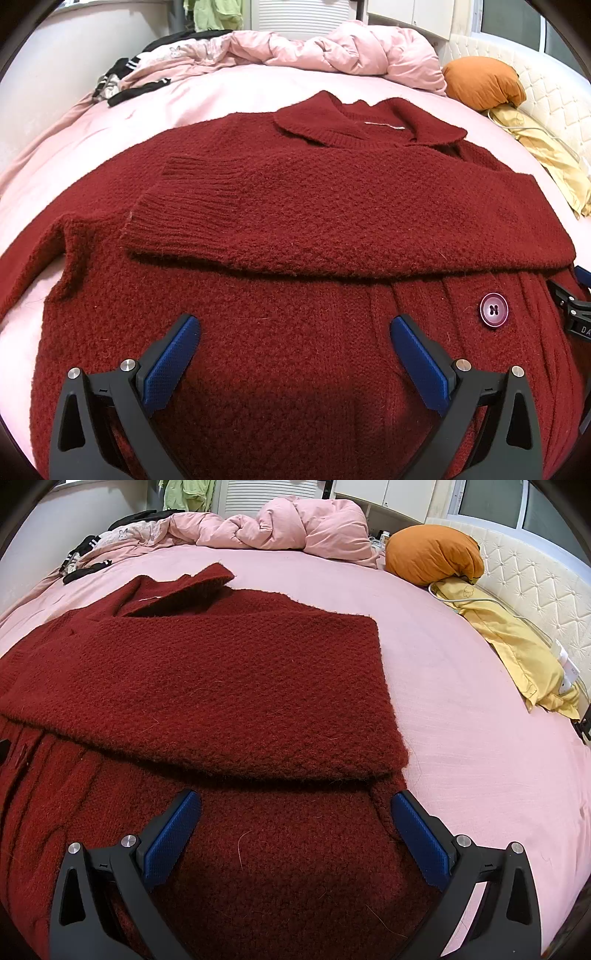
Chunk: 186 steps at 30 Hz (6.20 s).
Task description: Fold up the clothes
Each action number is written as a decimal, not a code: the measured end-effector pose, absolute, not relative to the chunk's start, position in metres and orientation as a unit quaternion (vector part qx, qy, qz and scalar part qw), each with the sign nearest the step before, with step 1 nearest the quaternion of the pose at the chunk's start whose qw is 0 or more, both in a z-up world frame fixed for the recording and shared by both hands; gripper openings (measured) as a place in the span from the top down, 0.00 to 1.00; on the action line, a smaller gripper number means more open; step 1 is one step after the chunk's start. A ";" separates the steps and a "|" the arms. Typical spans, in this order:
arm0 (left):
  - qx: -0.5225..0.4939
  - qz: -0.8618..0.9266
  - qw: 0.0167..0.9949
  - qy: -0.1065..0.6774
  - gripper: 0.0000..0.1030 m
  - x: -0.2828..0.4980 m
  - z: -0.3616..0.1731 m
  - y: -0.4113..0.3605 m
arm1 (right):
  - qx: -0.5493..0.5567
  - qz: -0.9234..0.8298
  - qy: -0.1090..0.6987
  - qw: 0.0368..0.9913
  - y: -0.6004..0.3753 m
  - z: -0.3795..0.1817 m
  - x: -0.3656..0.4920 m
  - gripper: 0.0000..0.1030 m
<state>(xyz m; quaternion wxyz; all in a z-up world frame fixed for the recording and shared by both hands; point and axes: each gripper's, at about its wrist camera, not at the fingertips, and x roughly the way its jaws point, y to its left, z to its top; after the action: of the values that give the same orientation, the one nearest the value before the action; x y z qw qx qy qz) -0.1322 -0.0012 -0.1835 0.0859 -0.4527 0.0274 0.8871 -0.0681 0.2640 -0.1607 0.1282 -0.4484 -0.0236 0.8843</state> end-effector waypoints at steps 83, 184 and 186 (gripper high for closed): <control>-0.451 0.888 0.087 0.025 0.00 -0.131 -0.181 -0.003 | -0.448 0.884 -0.023 0.129 0.263 -0.161 -0.068 0.00; -0.469 0.876 0.105 -0.025 0.00 -0.116 -0.134 -0.040 | -0.448 0.885 -0.023 0.128 0.264 -0.161 -0.068 0.00; -0.458 0.881 0.101 -0.066 0.00 -0.105 -0.120 -0.058 | -0.448 0.885 -0.023 0.128 0.264 -0.161 -0.068 0.00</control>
<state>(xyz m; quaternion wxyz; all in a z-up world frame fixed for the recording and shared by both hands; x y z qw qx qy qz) -0.1050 -0.0581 -0.1195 0.1012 -0.4580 -0.0662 0.8807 -0.0682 0.2638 -0.1611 0.1278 -0.4480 -0.0232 0.8845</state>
